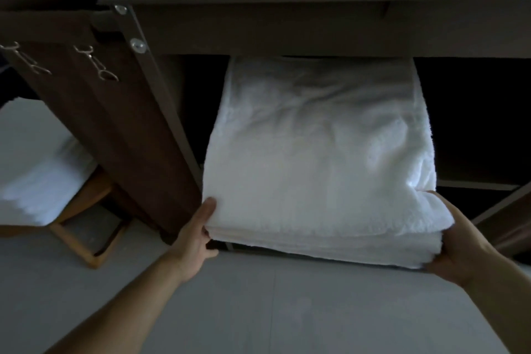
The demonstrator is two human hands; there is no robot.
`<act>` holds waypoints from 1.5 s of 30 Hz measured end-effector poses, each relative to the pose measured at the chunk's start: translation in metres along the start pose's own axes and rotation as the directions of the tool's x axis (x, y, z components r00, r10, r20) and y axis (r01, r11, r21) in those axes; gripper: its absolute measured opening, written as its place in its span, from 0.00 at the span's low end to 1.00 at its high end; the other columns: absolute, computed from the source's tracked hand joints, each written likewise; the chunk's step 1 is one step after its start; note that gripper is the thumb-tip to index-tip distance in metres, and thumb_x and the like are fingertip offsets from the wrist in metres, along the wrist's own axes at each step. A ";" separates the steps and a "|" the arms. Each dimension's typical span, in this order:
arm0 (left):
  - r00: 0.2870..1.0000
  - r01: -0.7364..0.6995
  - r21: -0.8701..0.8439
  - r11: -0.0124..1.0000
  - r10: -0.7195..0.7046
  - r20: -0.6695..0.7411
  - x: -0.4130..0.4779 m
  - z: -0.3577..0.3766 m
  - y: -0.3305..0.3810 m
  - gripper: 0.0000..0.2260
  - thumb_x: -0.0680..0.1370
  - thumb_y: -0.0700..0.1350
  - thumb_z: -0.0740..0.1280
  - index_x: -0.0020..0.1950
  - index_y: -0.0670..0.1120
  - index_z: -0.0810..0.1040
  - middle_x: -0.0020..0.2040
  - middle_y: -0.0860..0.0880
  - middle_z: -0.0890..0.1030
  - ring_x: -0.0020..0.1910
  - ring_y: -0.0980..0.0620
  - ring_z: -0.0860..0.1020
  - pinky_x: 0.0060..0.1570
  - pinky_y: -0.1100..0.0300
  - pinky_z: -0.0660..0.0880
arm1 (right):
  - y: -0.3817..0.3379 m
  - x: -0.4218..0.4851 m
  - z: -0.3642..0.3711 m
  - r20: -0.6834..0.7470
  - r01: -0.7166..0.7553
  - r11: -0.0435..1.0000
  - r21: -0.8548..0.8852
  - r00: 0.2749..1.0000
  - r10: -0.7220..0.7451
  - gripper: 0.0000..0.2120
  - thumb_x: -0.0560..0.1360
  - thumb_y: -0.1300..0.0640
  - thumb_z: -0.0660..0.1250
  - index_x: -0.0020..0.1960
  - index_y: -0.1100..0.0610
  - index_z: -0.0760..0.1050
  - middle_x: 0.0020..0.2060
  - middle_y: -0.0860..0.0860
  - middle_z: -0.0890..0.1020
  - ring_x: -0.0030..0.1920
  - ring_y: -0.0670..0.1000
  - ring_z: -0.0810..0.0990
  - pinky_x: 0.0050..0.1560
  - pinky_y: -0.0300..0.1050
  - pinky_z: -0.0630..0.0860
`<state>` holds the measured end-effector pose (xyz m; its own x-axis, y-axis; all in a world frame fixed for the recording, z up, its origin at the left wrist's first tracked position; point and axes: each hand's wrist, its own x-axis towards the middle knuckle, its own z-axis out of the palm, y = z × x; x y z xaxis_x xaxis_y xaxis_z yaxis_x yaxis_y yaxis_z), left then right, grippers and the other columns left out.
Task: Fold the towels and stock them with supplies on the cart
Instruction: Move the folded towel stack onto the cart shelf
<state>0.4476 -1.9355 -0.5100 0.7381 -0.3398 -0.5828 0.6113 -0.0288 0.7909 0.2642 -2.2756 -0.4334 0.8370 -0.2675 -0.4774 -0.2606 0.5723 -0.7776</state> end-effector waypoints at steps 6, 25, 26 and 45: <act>0.968 0.051 -0.033 0.998 -0.041 0.248 0.023 -0.010 -0.008 0.47 0.52 0.74 0.76 0.67 0.61 0.71 0.65 0.55 0.79 0.67 0.47 0.73 0.68 0.27 0.53 | -0.002 -0.005 0.007 0.030 0.012 0.999 0.033 0.999 -0.013 0.11 0.58 0.47 0.74 0.36 0.52 0.85 0.33 0.54 0.83 0.31 0.55 0.84 0.29 0.51 0.81; 0.932 -0.111 0.027 0.993 0.095 0.351 0.039 -0.018 0.007 0.37 0.53 0.67 0.81 0.58 0.54 0.85 0.61 0.50 0.83 0.61 0.52 0.80 0.59 0.55 0.73 | 0.007 0.003 -0.015 0.085 -0.024 0.994 0.109 0.996 0.015 0.33 0.34 0.50 0.86 0.38 0.56 0.85 0.34 0.56 0.82 0.32 0.56 0.83 0.36 0.54 0.81; 0.943 -0.106 0.026 0.994 0.092 0.320 0.035 -0.018 0.009 0.40 0.52 0.67 0.82 0.59 0.51 0.83 0.62 0.49 0.82 0.62 0.51 0.80 0.60 0.54 0.73 | 0.006 0.005 -0.018 0.073 -0.032 0.993 0.113 0.997 0.024 0.33 0.37 0.48 0.86 0.40 0.57 0.85 0.37 0.57 0.82 0.34 0.57 0.84 0.38 0.56 0.81; 0.914 -0.281 0.256 0.925 0.339 -0.224 -0.002 0.073 0.164 0.20 0.74 0.59 0.68 0.59 0.47 0.80 0.49 0.43 0.85 0.47 0.42 0.83 0.48 0.47 0.80 | -0.086 0.069 0.028 -0.143 0.189 0.981 -0.053 0.970 -0.195 0.13 0.76 0.49 0.66 0.45 0.57 0.84 0.41 0.57 0.85 0.34 0.54 0.86 0.30 0.50 0.81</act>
<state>0.5256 -2.0080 -0.3650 0.9457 -0.1094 -0.3061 0.2853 -0.1720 0.9429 0.3580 -2.3220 -0.3884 0.7940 -0.4821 -0.3703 -0.1226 0.4696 -0.8743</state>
